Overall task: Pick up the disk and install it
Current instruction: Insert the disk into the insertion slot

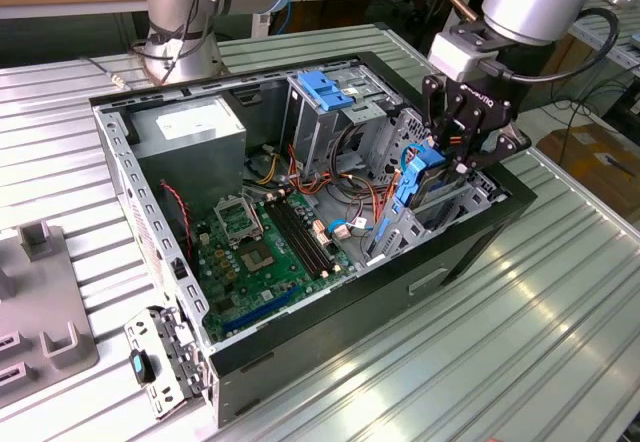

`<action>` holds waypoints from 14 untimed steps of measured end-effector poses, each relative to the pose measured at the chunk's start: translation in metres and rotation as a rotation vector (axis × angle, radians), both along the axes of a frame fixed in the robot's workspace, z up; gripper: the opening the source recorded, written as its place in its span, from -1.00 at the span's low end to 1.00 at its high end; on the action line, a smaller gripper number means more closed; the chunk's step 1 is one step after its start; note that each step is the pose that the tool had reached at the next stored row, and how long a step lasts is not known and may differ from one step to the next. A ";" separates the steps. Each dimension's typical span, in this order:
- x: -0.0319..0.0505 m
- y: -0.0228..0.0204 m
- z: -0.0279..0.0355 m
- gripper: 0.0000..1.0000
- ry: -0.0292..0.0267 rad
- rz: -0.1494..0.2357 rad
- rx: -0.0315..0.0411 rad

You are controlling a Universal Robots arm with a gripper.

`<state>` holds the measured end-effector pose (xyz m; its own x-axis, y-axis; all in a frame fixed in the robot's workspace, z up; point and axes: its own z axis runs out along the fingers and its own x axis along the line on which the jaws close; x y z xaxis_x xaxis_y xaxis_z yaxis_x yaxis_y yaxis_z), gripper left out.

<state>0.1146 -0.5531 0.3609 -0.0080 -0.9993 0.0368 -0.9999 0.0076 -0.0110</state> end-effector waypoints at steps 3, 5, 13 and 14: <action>0.0000 0.0000 -0.0016 -0.30 0.0002 0.000 0.0000; 0.0000 0.0000 -0.0015 -0.30 0.0002 0.000 -0.0002; 0.0000 0.0000 -0.0017 -0.03 0.0002 0.000 -0.0001; 0.0000 0.0000 -0.0017 -0.03 0.0002 0.000 -0.0001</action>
